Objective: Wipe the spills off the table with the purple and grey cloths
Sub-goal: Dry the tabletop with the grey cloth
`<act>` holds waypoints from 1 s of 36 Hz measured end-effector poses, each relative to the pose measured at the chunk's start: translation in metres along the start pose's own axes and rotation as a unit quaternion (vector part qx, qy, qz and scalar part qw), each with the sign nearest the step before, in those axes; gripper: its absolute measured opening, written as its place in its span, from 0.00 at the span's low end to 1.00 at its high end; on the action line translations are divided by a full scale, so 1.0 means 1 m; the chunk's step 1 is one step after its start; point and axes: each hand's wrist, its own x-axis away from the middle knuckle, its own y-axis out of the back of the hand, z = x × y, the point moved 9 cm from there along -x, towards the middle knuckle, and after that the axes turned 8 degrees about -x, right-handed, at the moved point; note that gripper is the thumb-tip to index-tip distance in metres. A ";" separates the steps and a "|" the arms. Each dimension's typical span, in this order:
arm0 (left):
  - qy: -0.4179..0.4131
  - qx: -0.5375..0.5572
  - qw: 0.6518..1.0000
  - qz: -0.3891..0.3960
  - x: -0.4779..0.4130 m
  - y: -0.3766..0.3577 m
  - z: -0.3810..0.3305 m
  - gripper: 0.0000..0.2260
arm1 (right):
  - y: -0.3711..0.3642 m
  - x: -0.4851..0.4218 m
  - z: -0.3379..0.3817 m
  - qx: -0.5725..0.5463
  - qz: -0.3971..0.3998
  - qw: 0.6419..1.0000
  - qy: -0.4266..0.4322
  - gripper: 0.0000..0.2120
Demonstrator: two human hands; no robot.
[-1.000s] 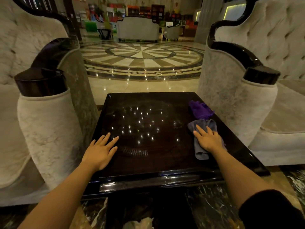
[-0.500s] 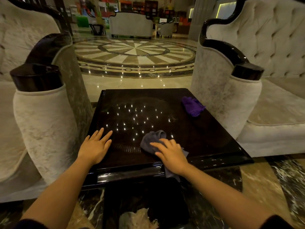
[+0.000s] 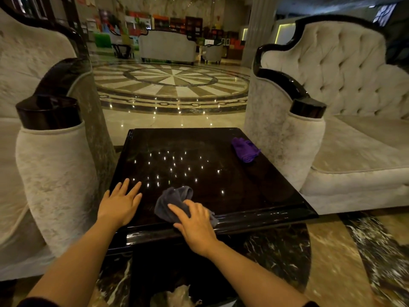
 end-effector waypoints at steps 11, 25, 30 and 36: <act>-0.023 -0.010 1.000 -0.009 0.003 0.020 -0.020 0.23 | 0.049 -0.033 -0.010 -0.081 -0.093 0.992 -0.039 0.21; -0.066 -0.016 0.998 -0.007 -0.027 0.030 -0.081 0.23 | 0.185 -0.032 -0.149 0.016 -0.202 0.953 -0.224 0.17; -0.068 -0.021 0.997 -0.004 -0.040 0.027 -0.093 0.23 | 0.200 -0.022 -0.189 0.053 -0.213 0.934 -0.280 0.15; -0.070 -0.032 0.997 0.004 -0.052 0.020 -0.095 0.23 | 0.170 -0.009 -0.236 0.071 -0.130 0.926 -0.346 0.19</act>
